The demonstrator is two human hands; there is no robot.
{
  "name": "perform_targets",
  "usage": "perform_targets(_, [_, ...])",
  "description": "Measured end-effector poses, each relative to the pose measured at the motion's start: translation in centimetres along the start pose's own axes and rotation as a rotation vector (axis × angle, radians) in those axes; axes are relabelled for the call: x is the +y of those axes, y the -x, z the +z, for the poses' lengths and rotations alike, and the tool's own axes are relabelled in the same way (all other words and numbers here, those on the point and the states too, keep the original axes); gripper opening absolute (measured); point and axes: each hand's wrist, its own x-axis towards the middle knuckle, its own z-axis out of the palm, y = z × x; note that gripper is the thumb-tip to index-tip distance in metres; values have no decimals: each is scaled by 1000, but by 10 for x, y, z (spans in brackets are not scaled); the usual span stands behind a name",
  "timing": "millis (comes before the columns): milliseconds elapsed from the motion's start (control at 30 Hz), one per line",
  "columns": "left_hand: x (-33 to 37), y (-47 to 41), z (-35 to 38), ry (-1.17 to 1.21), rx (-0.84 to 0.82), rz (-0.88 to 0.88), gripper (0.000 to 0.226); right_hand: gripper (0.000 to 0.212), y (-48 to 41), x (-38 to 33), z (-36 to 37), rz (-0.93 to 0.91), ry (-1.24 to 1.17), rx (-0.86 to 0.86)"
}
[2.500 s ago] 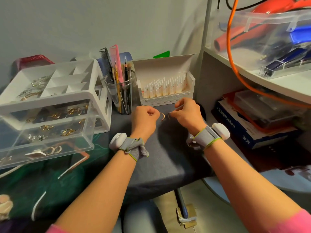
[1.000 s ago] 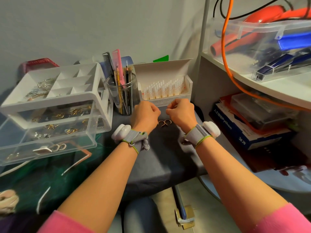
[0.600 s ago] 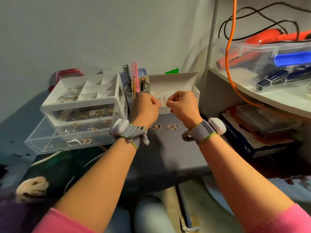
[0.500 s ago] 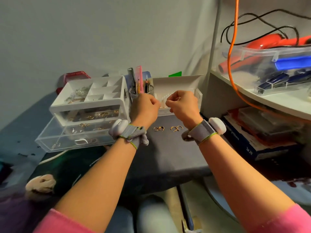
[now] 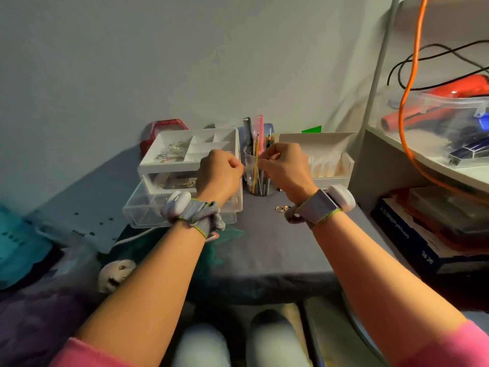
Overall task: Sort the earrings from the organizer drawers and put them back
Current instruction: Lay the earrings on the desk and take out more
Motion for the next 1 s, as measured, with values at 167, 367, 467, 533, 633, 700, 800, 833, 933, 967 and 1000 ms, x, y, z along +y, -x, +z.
perform_targets(167, [-22, -6, -24, -29, -21, -28, 17, 6, 3, -14, 27, -34, 18, -61])
perform_targets(367, [-49, -14, -50, -59, -76, -45, 14, 9, 6, -28, 57, -65, 60, -187])
perform_targets(467, [-62, -20, -59, -82, -103, -63, 18, 9, 6, -33, 72, -70, 79, -241])
perform_targets(533, [-69, -24, -63, -91, -112, -59, 9, 8, 6, -35, 79, -86, 109, -268])
perform_targets(633, [-78, -27, -67, -103, -129, -61, 7, 13, 3, -36, 87, -98, 176, -299])
perform_targets(700, [-83, -31, -67, -103, -154, -73, 7, 12, 1, -36, 93, -99, 219, -322])
perform_targets(800, [-86, -35, -63, -110, -202, -100, 3, 6, -4, -34, 95, -114, 277, -349])
perform_targets(833, [-87, -37, -61, -108, -214, -113, 2, 7, -5, -33, 96, -124, 308, -354])
perform_targets(933, [-87, -40, -54, -113, -243, -125, 4, 10, -11, -30, 98, -160, 421, -349])
perform_targets(967, [-86, -41, -51, -117, -250, -122, 6, 12, -13, -29, 99, -167, 456, -346])
perform_targets(1000, [-85, -42, -49, -121, -257, -118, 8, 13, -14, -29, 99, -171, 485, -348])
